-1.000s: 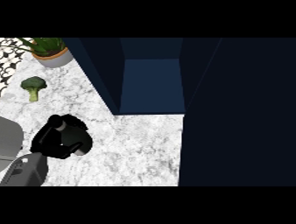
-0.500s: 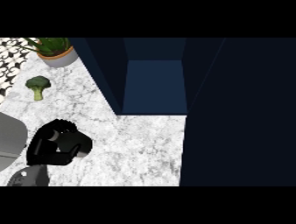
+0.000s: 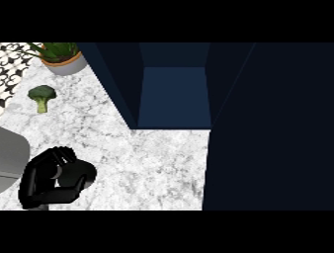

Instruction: Pick up the wine, place it into the cabinet and close the cabinet

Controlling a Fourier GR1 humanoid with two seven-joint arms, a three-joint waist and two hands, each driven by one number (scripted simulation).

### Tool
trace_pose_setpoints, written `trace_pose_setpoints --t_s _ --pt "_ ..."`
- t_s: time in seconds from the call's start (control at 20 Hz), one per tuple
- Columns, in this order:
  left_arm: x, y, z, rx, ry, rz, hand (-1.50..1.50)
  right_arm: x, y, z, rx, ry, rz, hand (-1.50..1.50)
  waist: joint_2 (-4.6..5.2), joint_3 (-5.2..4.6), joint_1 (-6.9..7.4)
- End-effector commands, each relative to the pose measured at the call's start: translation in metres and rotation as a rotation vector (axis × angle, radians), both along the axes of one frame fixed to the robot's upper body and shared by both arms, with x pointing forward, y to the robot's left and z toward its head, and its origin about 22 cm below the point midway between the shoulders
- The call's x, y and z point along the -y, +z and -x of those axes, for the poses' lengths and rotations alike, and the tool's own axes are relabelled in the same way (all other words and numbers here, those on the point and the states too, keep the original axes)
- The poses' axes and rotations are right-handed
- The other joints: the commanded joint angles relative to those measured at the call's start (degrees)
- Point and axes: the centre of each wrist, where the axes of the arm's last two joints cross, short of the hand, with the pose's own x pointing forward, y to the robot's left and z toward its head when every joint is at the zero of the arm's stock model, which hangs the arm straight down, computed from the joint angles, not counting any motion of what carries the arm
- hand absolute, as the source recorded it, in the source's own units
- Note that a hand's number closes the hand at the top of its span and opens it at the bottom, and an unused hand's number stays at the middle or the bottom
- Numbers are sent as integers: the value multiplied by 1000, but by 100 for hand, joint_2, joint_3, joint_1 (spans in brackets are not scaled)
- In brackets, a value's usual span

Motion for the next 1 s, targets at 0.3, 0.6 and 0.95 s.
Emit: trace_pose_setpoints --t_s 0.3,0.6,0.95 --pt "54 72 1 89 -71 98 150 -4 15 19 23 50 -14 -150 7 -7 15" --pt "68 120 4 69 -118 66 150 -6 15 32 44 40 -42 -150 7 -9 -13" --pt "122 158 1 36 -189 77 150 1 19 29 46 62 -50 -150 13 -7 -66"
